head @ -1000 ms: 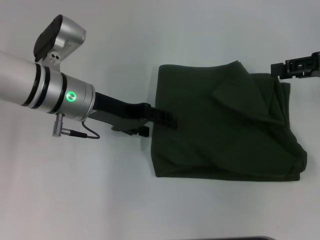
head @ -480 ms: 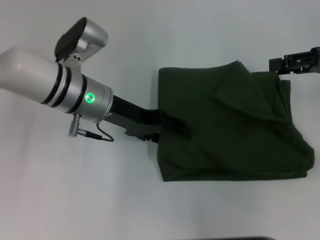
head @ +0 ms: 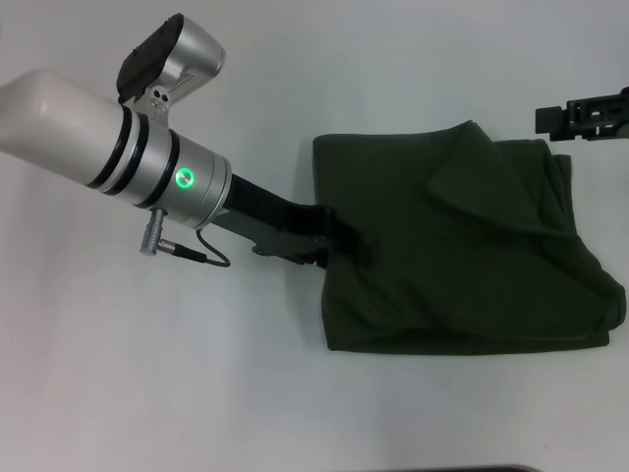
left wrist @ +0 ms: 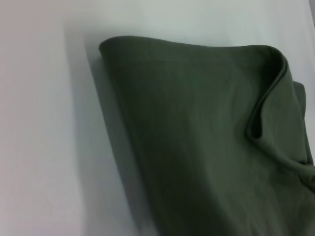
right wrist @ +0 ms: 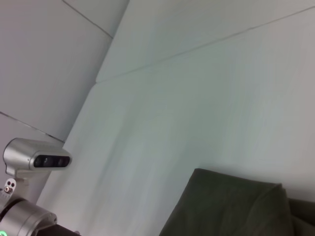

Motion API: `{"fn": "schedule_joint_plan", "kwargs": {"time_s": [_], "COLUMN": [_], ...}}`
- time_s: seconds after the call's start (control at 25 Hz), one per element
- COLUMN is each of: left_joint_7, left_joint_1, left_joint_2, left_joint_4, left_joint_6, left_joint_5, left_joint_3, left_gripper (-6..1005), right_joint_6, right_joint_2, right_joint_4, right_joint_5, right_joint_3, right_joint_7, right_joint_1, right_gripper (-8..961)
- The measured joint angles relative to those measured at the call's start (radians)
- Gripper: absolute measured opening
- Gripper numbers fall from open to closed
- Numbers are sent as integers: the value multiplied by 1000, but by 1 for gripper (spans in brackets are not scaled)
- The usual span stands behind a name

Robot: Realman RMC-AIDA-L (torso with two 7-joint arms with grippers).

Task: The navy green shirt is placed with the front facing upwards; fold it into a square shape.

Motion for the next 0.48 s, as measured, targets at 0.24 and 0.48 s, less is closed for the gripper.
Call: {"fn": "schedule_joint_plan", "kwargs": {"time_s": [0.24,0.48], "left_joint_7": [-8,0], "left_joint_1": [-7,35], "left_joint_2": [-3,9], "left_joint_4": [3,-43], "left_joint_6": [-1,109], "left_joint_5": [-2,-26], "left_joint_3": [2,-18], "left_gripper": [331,239], "right_joint_6": [-1,-1], "right_joint_2": [0,-1], "right_joint_4": [0,0], "right_joint_5": [0,0], "right_joint_3": [2,2], "right_joint_7": [0,1], "right_joint_1": [1,1], "right_gripper": [561,562]}}
